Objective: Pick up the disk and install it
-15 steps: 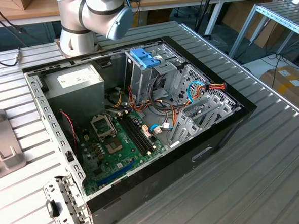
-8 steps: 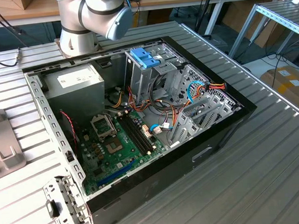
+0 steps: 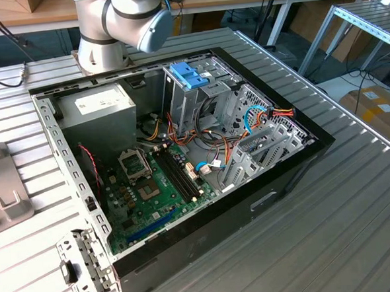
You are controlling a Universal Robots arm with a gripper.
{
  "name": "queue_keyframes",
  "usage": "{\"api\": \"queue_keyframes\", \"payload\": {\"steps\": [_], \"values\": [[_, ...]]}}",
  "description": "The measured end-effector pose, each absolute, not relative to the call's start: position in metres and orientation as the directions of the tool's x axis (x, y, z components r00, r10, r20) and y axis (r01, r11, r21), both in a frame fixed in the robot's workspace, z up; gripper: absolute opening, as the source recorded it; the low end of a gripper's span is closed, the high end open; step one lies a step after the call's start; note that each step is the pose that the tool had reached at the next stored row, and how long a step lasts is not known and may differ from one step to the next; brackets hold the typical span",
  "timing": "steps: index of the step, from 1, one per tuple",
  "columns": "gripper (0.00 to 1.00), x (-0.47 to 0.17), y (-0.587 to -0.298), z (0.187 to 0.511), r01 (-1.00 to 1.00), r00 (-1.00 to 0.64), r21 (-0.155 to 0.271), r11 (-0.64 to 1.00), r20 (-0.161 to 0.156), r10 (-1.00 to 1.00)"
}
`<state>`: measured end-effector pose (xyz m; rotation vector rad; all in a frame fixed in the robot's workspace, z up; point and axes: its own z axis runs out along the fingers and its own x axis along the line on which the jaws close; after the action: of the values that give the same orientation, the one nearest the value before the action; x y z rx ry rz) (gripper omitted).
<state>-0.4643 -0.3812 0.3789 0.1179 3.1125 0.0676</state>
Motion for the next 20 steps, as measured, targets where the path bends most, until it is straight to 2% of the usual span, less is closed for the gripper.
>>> {"api": "queue_keyframes", "payload": {"steps": [20], "values": [[0.11,-0.464,-0.353,0.371,0.075,-0.997,0.044,0.996,-0.024,0.076]]}}
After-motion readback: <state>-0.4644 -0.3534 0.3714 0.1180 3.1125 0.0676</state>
